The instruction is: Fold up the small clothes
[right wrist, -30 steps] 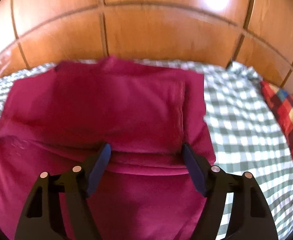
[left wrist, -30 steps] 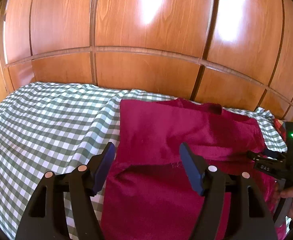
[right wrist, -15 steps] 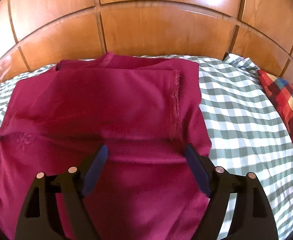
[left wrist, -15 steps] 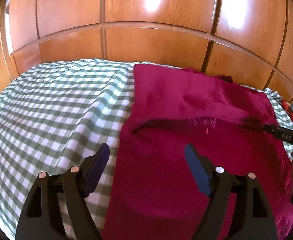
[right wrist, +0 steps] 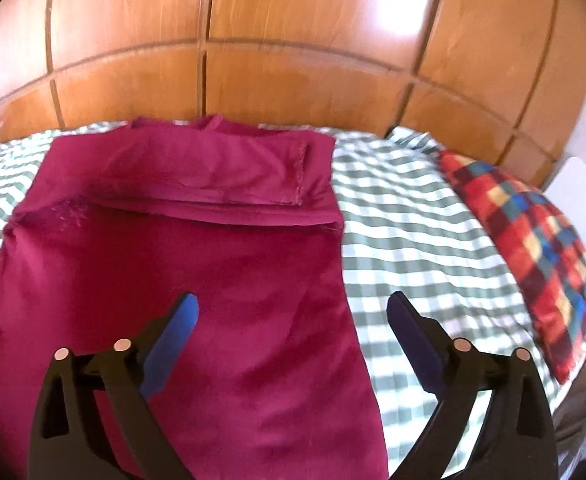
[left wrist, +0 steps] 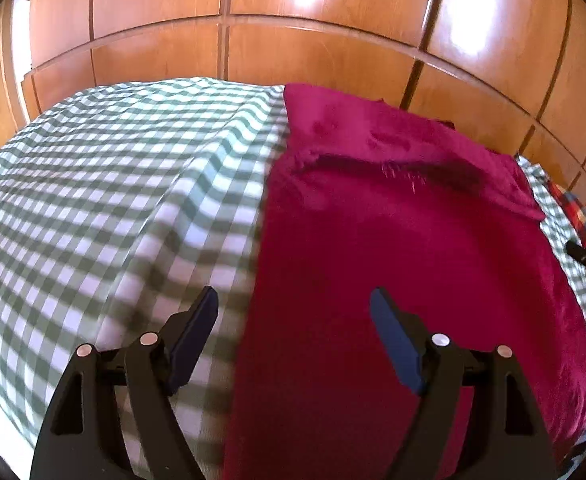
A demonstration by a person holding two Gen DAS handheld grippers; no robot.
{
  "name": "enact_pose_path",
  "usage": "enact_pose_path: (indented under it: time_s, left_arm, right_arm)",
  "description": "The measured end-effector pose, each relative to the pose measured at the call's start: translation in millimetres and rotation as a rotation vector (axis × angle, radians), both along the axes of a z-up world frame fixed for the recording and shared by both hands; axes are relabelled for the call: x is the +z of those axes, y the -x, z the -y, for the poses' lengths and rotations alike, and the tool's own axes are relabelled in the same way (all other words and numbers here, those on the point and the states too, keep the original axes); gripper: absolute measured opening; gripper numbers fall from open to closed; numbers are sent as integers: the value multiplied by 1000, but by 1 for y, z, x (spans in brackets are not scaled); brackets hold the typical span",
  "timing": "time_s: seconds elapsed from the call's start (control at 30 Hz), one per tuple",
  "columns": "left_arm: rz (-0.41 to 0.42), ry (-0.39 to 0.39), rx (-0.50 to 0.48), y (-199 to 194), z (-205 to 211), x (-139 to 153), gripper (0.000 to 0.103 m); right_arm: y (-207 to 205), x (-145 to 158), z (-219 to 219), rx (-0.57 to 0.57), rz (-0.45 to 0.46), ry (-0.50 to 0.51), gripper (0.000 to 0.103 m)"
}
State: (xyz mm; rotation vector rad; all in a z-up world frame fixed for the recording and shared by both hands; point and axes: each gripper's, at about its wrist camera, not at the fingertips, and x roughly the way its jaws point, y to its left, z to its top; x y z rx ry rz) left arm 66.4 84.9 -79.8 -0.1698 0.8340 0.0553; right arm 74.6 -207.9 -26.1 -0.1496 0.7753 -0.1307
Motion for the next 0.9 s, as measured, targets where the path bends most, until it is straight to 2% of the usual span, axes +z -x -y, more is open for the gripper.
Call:
enact_pose_path:
  time_s: [0.13, 0.43, 0.67, 0.9]
  left_arm:
    - [-7, -22, -3, 17, 2, 0, 81]
    - [-49, 25, -3, 48, -11, 0, 80]
    - [-84, 26, -25, 68, -14, -8, 78]
    - [-94, 22, -94, 83, -4, -11, 73]
  right_arm:
    - [26, 6, -8, 23, 22, -21, 98]
    - [63, 8, -19, 75, 18, -26, 98]
    - [77, 6, -14, 65, 12, -34, 98]
    - [85, 2, -8, 53, -8, -22, 98]
